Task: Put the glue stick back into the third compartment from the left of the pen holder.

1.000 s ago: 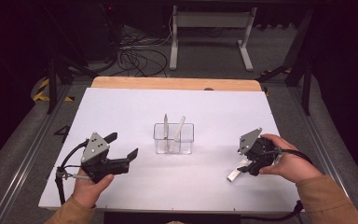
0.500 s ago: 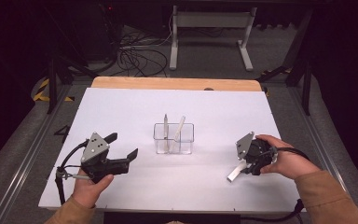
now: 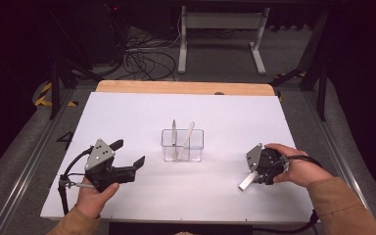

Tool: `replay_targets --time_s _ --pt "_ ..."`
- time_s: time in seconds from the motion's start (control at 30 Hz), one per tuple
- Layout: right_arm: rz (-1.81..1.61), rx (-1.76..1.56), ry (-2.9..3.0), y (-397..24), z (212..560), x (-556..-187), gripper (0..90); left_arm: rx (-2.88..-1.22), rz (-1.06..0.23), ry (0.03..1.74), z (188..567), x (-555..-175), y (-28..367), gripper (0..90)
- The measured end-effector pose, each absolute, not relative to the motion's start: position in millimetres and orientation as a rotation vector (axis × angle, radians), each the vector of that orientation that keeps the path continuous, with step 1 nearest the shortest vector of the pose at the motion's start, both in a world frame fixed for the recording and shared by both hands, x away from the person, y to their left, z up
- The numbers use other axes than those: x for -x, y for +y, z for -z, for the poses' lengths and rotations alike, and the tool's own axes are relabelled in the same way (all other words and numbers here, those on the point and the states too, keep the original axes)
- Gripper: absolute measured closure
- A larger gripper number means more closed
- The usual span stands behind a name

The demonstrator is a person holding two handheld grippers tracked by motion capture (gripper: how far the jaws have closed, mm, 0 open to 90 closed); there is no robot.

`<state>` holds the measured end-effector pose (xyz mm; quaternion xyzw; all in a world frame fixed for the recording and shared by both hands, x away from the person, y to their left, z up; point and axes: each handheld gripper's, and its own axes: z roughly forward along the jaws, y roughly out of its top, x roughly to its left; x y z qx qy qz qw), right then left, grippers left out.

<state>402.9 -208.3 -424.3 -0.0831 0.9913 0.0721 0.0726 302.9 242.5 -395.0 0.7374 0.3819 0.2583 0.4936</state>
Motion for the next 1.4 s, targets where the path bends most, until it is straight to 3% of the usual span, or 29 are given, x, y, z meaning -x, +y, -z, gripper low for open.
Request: replay_targets --time_s 0.73,1.1,1.4 --pt "-0.155 0.395 2.988 -202 438 -408 52.8 -1.781 -0.614 0.932 396 -303 242 13.3" --pt "-0.140 0.424 3.011 -202 437 -406 66.2 -1.781 -0.611 0.934 396 -303 243 13.3" --pt "-0.247 0.327 3.012 -203 425 -403 67.5 -1.780 -0.610 0.936 396 -304 243 13.3"
